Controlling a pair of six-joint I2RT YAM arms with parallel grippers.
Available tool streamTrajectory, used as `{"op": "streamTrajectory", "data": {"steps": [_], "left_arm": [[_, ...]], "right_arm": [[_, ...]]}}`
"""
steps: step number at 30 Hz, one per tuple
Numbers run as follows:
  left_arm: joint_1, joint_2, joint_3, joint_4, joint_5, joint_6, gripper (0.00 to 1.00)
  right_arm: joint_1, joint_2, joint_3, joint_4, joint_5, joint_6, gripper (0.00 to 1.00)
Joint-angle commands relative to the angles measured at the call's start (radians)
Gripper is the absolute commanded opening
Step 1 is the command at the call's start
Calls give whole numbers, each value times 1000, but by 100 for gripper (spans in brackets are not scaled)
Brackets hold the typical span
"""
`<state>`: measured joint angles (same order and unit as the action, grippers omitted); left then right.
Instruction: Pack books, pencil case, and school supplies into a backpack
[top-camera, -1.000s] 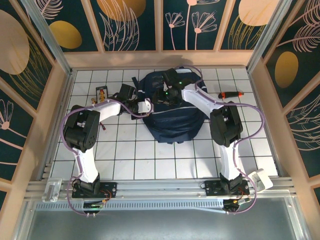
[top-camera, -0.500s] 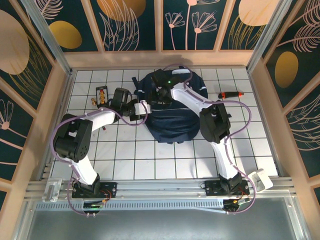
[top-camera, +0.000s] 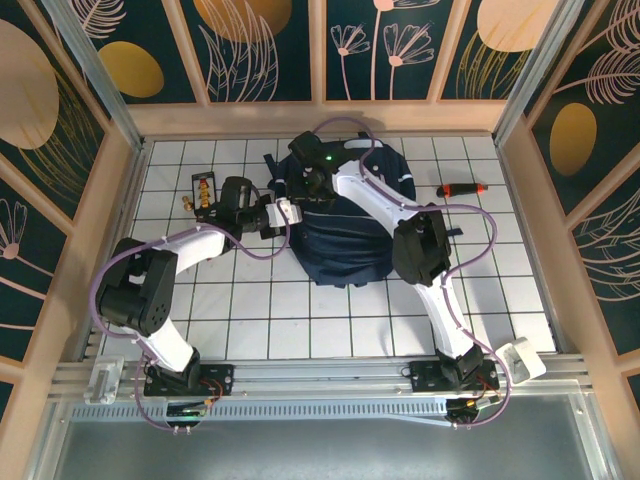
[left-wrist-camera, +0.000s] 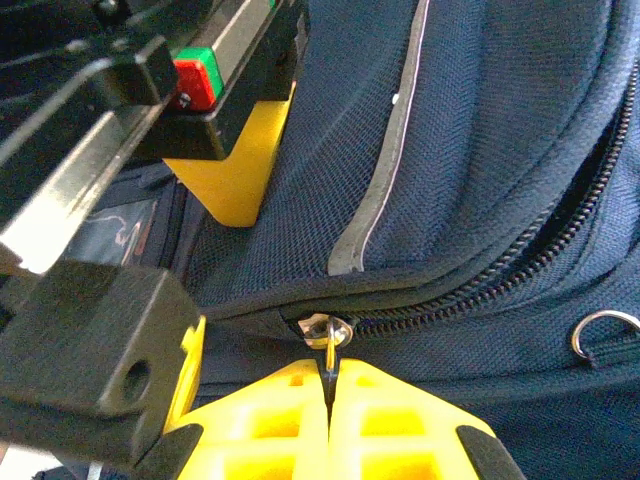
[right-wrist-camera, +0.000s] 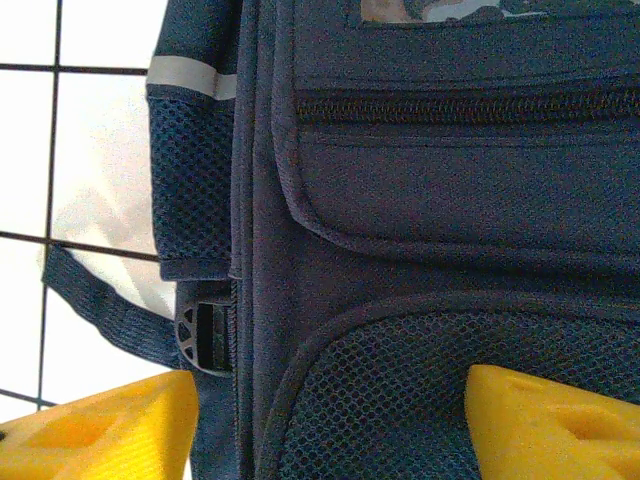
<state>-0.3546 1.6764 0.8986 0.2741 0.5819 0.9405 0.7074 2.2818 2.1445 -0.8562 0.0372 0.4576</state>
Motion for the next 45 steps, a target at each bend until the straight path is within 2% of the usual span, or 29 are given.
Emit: {"op": "streamTrajectory", "data": {"steps": [1,3,7,9,11,17,22,26,30,33,35,36,37,38,40,41,43,44,45], "left_arm": [[-2,-43,-9,103,38,-20,0],[-1,-46,-12,110,35,-22,0],[-2,-46,0,87,31,-16,0],[-2,-44,10,57,33,-6,0],[-3,-45,11,37,33,-2,0],[-8,-93,-4,-76,36,-29,0],[-40,-210,-115,-109,41,-24,0],[-110,-269,-158,-155,24,-22,0],[-195,-274,-166,-162,41,-77,0],[-202,-311,-194,-50,-9,-272,0],[-160,-371,-227,27,2,-367,0],[-117,-404,-241,70,43,-419,7],[-75,-434,-251,112,65,-477,25],[-45,-455,-252,130,58,-516,39],[-9,-486,-213,107,-28,-590,70],[-6,-483,-182,91,-116,-665,76],[-3,-441,-69,6,-394,-903,84],[1,-415,-12,-60,-447,-950,89],[10,-382,48,-127,-440,-986,93]], "right_arm": [[30,37,-4,-29,79,8,63],[33,49,-25,-32,128,16,56],[34,61,-44,-33,202,16,34],[36,58,-39,-28,238,17,21],[35,60,-14,-12,264,11,2],[4,131,120,46,188,100,0],[-6,160,132,144,133,176,0],[-15,204,164,174,95,210,0],[-22,207,140,215,49,228,0],[-26,183,118,220,26,220,0],[-32,140,66,242,-12,195,0],[-35,107,22,269,-39,177,0],[-39,74,-22,300,-86,151,0],[-41,47,-55,323,-118,123,0],[-41,-15,-117,369,-172,54,0],[-41,-40,-141,379,-180,32,0],[-42,-91,-178,398,-204,-25,0],[-41,-112,-192,401,-198,-42,0],[-40,-136,-210,406,-196,-65,0]]}}
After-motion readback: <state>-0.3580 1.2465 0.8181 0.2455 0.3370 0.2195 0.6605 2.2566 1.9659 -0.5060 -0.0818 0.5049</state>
